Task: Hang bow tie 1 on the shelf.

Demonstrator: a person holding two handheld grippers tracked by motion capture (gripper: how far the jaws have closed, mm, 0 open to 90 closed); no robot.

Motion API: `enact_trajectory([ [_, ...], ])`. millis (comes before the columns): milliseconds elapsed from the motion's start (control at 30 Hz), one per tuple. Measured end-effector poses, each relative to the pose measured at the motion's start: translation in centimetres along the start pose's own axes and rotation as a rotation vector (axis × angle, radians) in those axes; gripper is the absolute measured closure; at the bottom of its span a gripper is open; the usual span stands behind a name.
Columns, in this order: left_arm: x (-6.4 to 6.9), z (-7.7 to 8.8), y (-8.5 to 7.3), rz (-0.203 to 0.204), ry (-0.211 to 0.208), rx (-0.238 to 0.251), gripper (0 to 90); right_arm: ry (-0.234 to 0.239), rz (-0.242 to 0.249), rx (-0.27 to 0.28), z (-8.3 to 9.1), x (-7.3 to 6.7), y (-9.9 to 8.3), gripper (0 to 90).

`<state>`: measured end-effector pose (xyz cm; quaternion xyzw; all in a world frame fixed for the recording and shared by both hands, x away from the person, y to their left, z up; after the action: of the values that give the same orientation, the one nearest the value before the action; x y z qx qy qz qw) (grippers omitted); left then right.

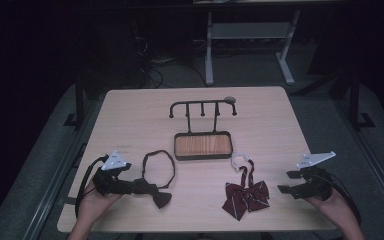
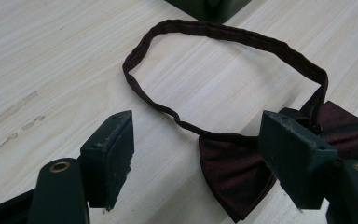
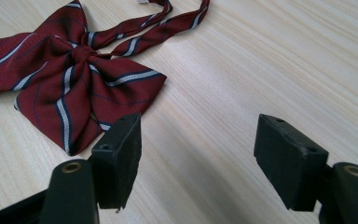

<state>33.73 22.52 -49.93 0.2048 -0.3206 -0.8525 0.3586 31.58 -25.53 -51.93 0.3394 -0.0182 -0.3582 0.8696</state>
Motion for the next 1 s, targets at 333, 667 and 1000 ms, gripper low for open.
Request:
enact_trajectory([
  [333, 0.3, -0.1, -0.1, 0.002, -0.007, -0.008, 27.6, 0.012, 0.026, -0.016, -0.4, -0.8, 0.3, 33.7],
  [667, 0.0, 0.3, -0.1, 0.003, 0.006, 0.003, 27.5, 0.006, 0.061, -0.03, -0.7, -1.7, 1.4, 36.9],
  [1000, 0.3, 0.4, -0.1, 0.008, 0.006, 0.01, 27.5, 0.013, 0.104, -0.049, -0.6, -2.7, 3.9, 40.1],
])
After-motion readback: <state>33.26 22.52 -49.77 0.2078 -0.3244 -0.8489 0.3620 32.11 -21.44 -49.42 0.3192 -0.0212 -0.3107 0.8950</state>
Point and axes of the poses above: each handheld gripper's, and its own axes: z roughly backward along the jaws, y roughly out of its top, x roughly to its right, the point moved 10 cm from there along -z, roughly forward along the jaws, and after that the axes turned 7 degrees about y, right-handed, at the moved point
